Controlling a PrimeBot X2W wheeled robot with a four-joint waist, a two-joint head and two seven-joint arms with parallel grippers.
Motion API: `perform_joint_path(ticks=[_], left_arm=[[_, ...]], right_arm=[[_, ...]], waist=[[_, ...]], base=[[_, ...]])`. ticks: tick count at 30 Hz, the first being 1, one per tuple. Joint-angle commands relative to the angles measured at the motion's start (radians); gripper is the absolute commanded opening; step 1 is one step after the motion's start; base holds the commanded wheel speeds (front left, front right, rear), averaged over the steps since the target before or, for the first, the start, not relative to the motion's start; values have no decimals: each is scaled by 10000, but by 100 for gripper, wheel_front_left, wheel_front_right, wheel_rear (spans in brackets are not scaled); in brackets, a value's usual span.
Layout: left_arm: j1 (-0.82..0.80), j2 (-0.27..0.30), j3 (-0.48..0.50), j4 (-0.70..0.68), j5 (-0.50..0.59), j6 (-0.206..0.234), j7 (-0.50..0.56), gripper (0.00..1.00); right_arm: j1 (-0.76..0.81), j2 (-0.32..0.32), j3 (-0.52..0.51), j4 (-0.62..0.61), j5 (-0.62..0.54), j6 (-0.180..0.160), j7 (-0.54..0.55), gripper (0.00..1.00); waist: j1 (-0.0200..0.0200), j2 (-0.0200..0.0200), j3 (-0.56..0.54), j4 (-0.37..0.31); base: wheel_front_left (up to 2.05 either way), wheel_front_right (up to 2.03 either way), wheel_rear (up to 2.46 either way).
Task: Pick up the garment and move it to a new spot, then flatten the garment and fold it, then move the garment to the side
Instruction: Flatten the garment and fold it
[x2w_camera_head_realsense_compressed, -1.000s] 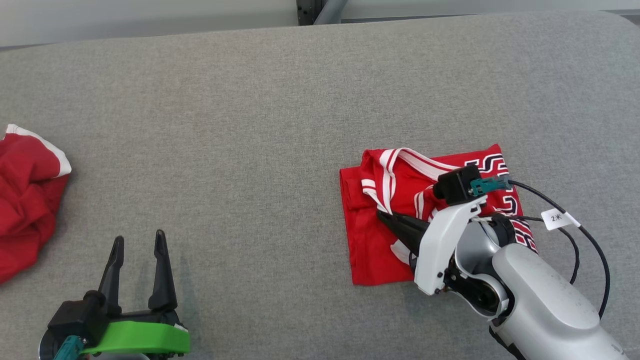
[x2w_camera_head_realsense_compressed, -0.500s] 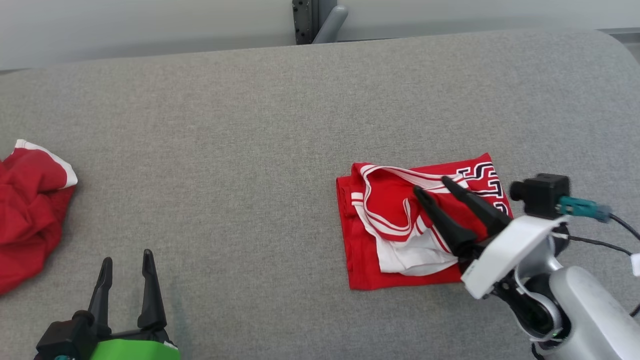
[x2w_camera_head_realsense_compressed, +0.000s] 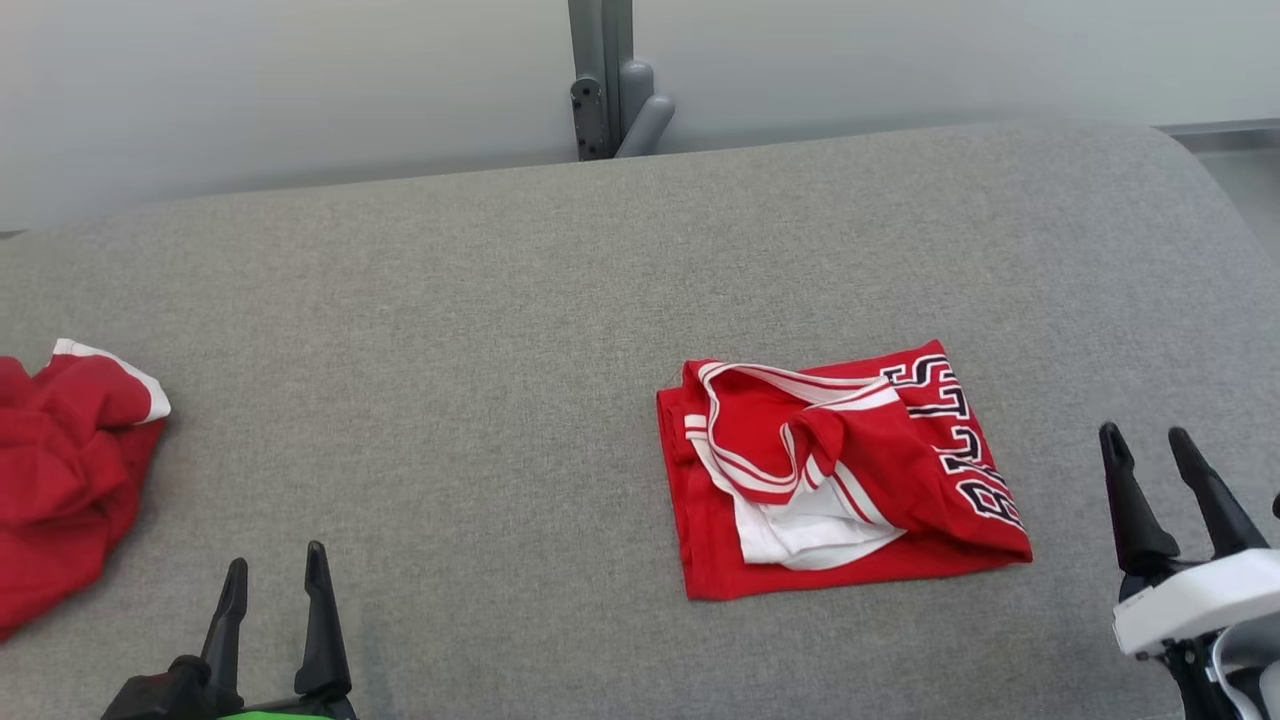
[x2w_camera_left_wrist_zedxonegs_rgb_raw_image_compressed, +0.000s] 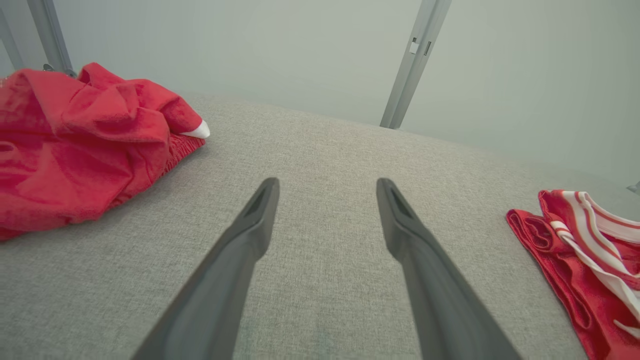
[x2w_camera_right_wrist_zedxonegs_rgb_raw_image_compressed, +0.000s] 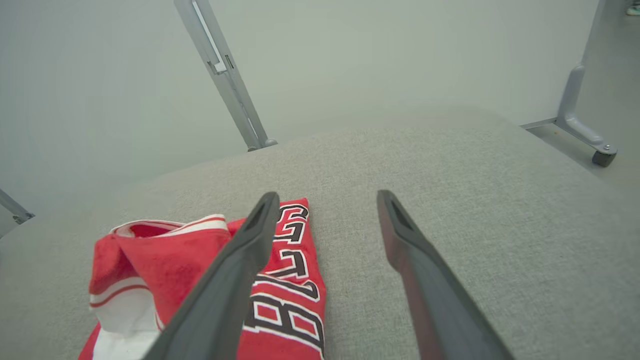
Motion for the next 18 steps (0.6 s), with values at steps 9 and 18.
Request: perform_joint_path(ticks=[9,18], left_arm=[[384,27,-162,-62,-252,209,1,100],[-568,28,-474,-293,33,141,1,100]], right_arm=[[-384,218,113,2098,-489,2,-640,0],[-3159,200,1556,3951,-685,2,-829,0]], waist=[[0,0,-550,32],[0,0,1000,23]], base=[[0,0,0],[0,0,0]])
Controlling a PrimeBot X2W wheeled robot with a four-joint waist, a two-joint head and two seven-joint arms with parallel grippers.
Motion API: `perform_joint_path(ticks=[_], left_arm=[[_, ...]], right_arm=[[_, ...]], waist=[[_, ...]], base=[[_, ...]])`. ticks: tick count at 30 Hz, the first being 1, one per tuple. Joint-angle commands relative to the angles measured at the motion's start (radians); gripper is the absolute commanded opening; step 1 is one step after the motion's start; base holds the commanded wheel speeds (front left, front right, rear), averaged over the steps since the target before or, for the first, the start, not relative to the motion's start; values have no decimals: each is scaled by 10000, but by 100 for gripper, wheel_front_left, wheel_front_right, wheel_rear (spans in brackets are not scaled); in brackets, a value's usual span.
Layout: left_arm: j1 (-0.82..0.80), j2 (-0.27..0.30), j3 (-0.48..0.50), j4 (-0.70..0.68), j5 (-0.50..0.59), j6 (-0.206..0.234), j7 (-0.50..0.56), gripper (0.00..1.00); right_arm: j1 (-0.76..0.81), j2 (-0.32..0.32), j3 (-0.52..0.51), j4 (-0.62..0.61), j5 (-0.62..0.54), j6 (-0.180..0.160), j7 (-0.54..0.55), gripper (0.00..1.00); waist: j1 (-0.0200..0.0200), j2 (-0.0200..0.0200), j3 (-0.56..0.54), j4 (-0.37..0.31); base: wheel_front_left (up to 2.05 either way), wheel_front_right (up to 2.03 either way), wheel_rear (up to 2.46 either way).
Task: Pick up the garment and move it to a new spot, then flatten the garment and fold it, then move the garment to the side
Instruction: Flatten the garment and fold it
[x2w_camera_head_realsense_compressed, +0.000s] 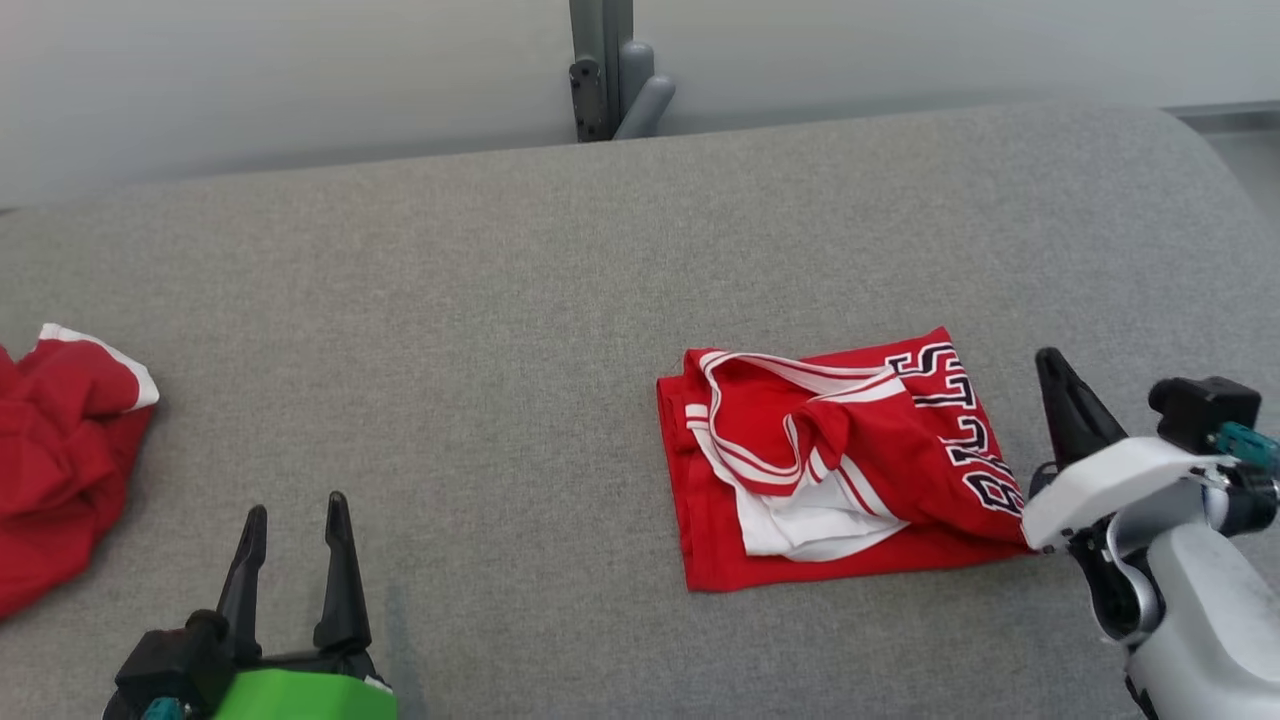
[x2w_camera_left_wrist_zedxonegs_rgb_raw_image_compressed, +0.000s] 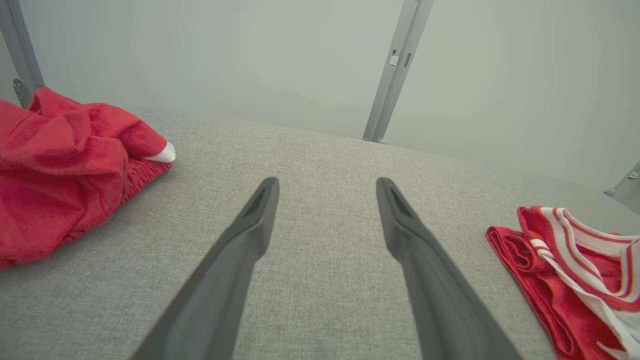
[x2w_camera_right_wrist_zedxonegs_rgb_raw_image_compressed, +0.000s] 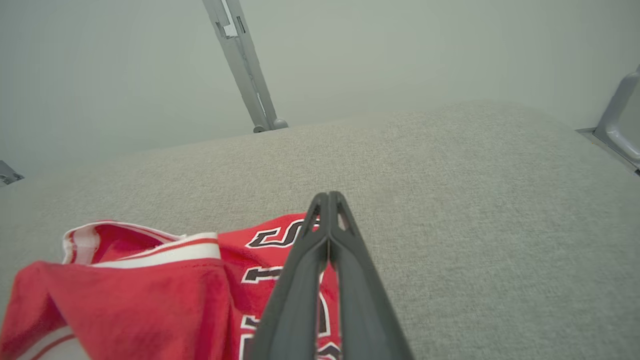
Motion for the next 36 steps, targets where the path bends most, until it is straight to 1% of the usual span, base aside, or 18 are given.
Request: perform_joint_path(ticks=[1,4,6,10,13,24,25,30,36], left_arm=[[-229,28,-18,-16,79,-45,1,100],[-455,30,12,10,223,-101,1,100],[-575,28,115,-11,303,-116,1,100],[-659,28,263,-42,400,-157,1,100],[-667,27,351,-58,424,-195,2,100],[-681,28,456,-47,374,-210,2,100],[-681,28,456,-47,374,-210,2,100],[-684,28,335,37,293,-166,2,100],[-555,28,198,22,204,-68,2,100]], right_arm=[[-275,58,181,280,-96,2,-157,0],[-866,135,654,1065,-175,1,-553,0],[-1095,342,866,1479,-80,-2,-709,0],[-1292,459,1442,1949,-108,1,-834,0],[-1225,530,1731,1677,-256,-1,-832,0],[-544,361,3185,766,-790,-1,-838,0],[-544,361,3185,766,-790,-1,-838,0],[-336,476,4004,636,-944,-1,-838,0],[-395,751,4569,1074,-904,1,-829,0]], waist=[[0,-1,932,35],[0,-1,1198,118],[0,-1,1350,185],[0,-1,1508,270],[0,-1,1570,291],[0,-1,1444,437],[0,-1,1444,437],[0,-1,1323,575],[0,-1,1247,847]], base=[[0,0,0],[0,0,0],[0,0,0],[0,0,0],[0,0,0],[0,0,0],[0,0,0],[0,0,0],[0,0,0]])
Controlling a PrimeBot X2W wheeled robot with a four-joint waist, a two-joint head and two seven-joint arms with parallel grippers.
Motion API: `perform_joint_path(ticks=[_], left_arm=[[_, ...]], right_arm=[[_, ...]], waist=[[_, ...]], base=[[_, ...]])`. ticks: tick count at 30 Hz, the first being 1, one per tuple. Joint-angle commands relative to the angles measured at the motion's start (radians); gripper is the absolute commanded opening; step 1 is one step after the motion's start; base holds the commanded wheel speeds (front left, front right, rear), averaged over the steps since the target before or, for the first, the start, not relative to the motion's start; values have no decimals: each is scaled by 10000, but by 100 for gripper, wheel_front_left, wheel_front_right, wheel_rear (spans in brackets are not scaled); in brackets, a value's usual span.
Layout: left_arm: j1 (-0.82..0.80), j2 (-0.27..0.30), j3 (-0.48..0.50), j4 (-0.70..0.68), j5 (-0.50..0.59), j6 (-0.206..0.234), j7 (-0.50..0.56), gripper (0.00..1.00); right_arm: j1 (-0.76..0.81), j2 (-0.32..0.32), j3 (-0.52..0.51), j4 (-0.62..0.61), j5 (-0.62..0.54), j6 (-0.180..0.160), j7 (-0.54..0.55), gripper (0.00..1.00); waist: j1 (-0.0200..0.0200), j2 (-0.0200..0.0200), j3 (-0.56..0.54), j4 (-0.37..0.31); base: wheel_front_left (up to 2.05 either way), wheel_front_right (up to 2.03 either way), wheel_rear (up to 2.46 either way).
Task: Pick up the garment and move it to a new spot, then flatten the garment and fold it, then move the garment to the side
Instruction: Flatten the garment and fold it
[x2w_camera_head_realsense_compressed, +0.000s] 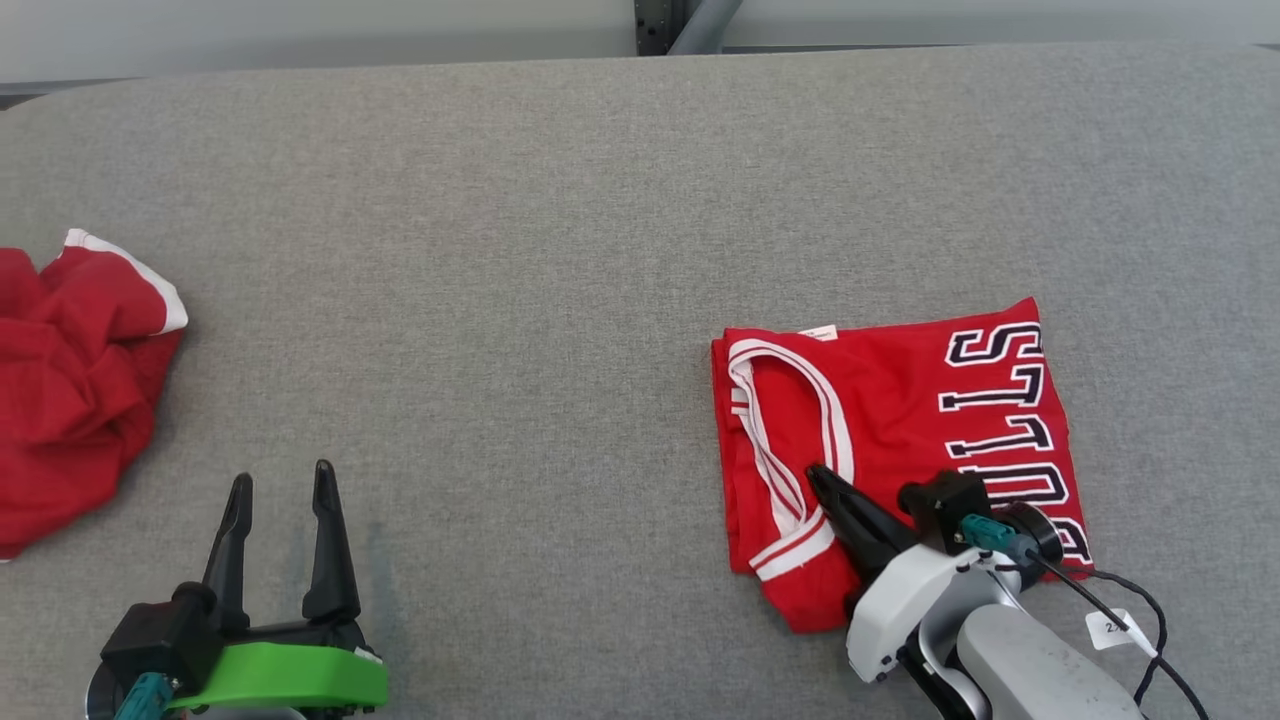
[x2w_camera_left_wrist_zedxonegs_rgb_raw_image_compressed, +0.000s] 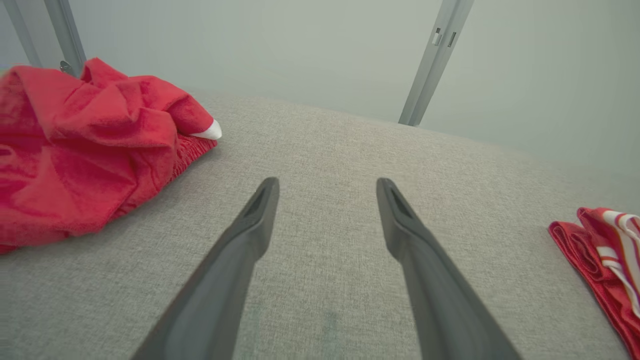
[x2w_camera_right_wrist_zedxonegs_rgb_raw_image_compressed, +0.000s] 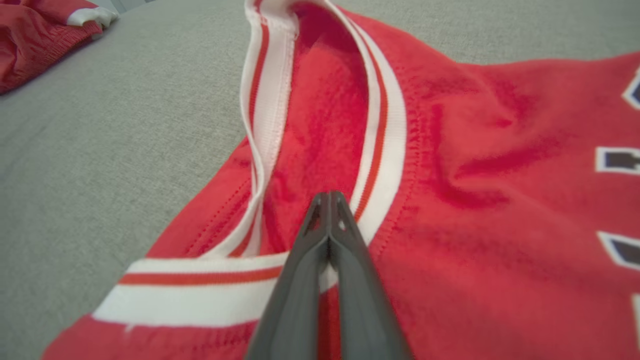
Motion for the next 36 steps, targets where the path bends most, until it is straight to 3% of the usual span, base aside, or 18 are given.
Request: perform_joint_path(ticks=[1,9,18,25,36], left_arm=[[49,28,-26,-2,1,55,2,100],[106,27,-99,9,-156,108,2,100],[156,27,-210,49,-320,187,2,100],[204,27,-128,32,-306,151,2,100],[342,27,158,-145,-201,64,2,100]], right_arm=[[-25,86,101,137,-86,0,-16,0],[-371,401,289,515,-435,0,-17,0],[-1159,929,938,1461,-36,0,-20,0],[-1462,1120,710,1679,150,-1,-19,0],[-960,729,-261,227,-59,-1,-20,0]], waist=[[0,0,-46,139],[0,0,-190,556],[0,0,-323,822],[0,0,-500,807],[0,0,-968,205]], base=[[0,0,0],[0,0,0],[0,0,0],[0,0,0],[0,0,0]])
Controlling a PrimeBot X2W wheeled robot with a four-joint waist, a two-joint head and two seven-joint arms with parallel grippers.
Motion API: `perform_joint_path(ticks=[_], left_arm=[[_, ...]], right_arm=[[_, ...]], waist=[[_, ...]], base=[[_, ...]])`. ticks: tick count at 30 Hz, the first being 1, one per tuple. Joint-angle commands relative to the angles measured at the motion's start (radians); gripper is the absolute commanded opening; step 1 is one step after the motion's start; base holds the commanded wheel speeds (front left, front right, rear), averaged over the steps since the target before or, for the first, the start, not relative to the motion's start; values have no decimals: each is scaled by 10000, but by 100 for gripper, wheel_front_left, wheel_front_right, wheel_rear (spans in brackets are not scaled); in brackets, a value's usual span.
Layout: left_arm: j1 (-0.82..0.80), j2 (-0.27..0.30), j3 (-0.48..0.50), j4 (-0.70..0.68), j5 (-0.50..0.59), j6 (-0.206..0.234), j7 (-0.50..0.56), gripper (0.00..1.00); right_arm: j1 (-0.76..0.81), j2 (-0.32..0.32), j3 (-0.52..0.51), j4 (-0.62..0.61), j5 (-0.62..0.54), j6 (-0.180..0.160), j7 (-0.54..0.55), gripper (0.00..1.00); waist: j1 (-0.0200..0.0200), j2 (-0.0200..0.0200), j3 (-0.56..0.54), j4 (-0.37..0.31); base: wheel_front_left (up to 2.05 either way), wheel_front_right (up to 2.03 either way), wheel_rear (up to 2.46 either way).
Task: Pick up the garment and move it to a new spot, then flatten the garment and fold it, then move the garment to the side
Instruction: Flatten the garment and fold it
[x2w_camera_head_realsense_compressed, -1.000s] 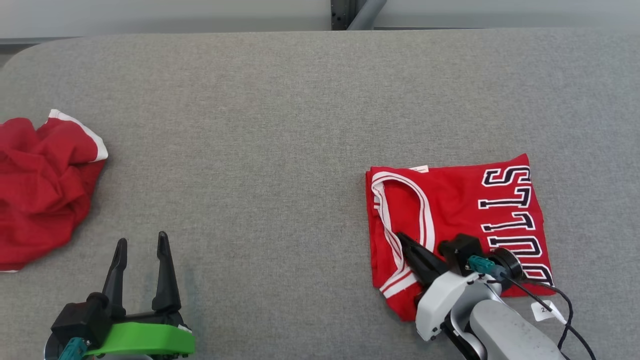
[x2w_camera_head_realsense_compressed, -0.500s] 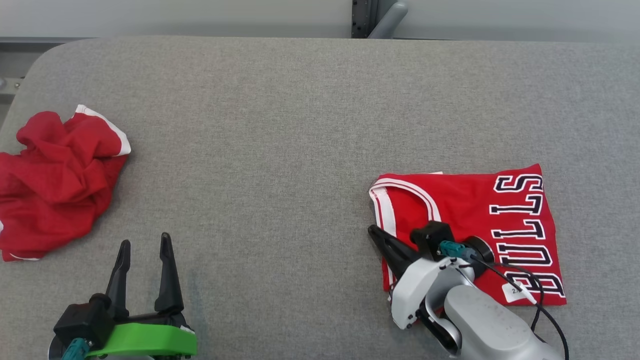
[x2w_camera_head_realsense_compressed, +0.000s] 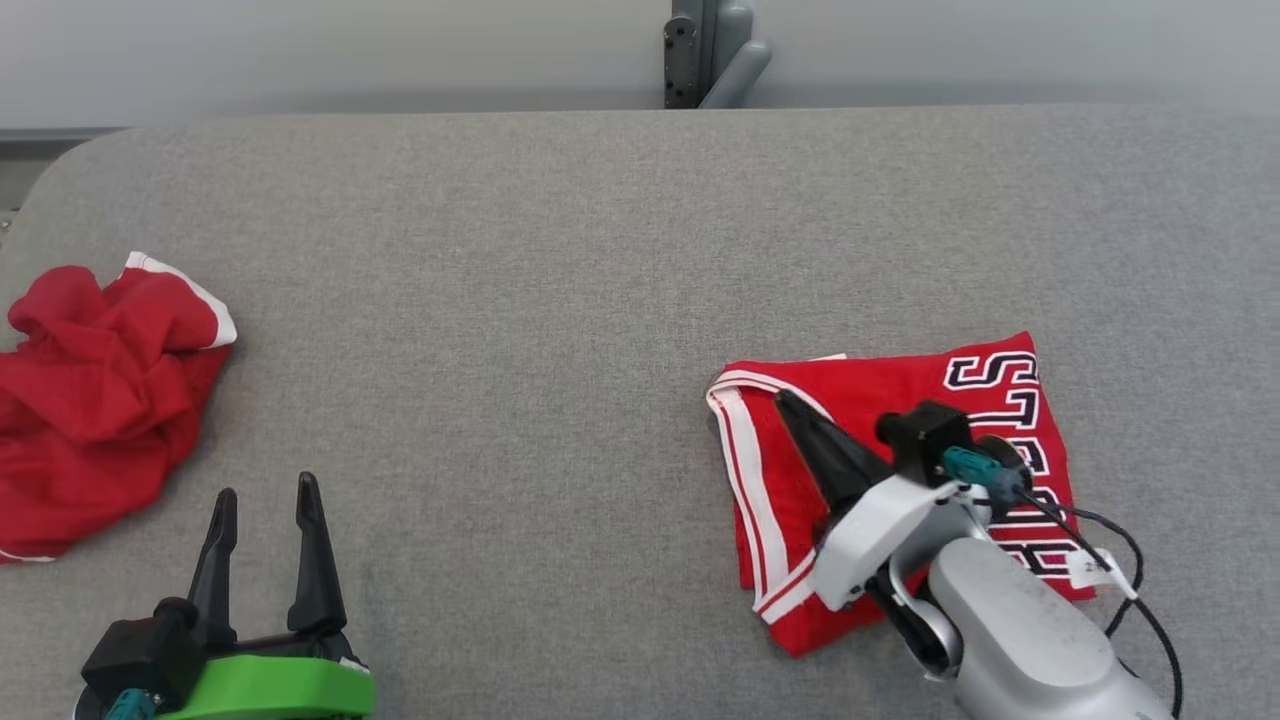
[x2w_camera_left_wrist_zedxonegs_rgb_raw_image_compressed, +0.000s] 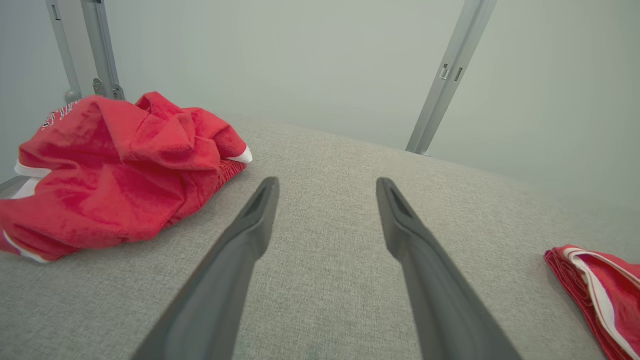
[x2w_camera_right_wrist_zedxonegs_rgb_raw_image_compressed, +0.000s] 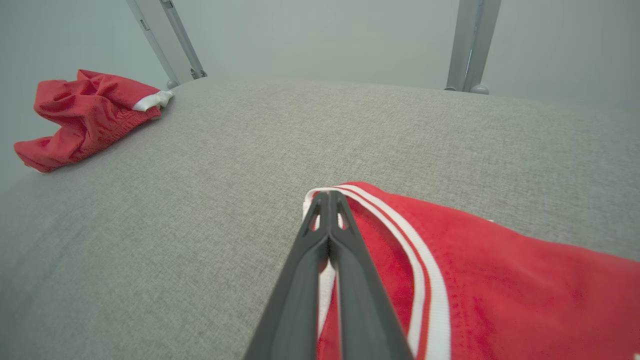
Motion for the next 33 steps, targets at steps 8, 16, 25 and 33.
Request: perform_joint_path(ticks=[8,16,25,33], left_arm=[[301,25,216,95,245,-96,4,100],[609,27,503,444,438,-199,4,100],[780,27,471,693,550,-327,4,100],[811,27,495,1121,669,-398,4,100]], right_arm=[[1343,-748,-1661,-1577,-699,-1,-26,100],[2842,-1110,-3379,-2587,-1032,-1,-26,100],[4173,-1124,-5112,-3257,-1315,-1,-26,100],[4957,-1001,-5919,-3016,-1430,-1,-26,100]], waist=[[0,-1,-737,-663],[0,-1,-1346,-1041],[0,-1,-1659,-1395],[0,-1,-1691,-1628]], base=[[0,0,0],[0,0,0],[0,0,0],[0,0,0]])
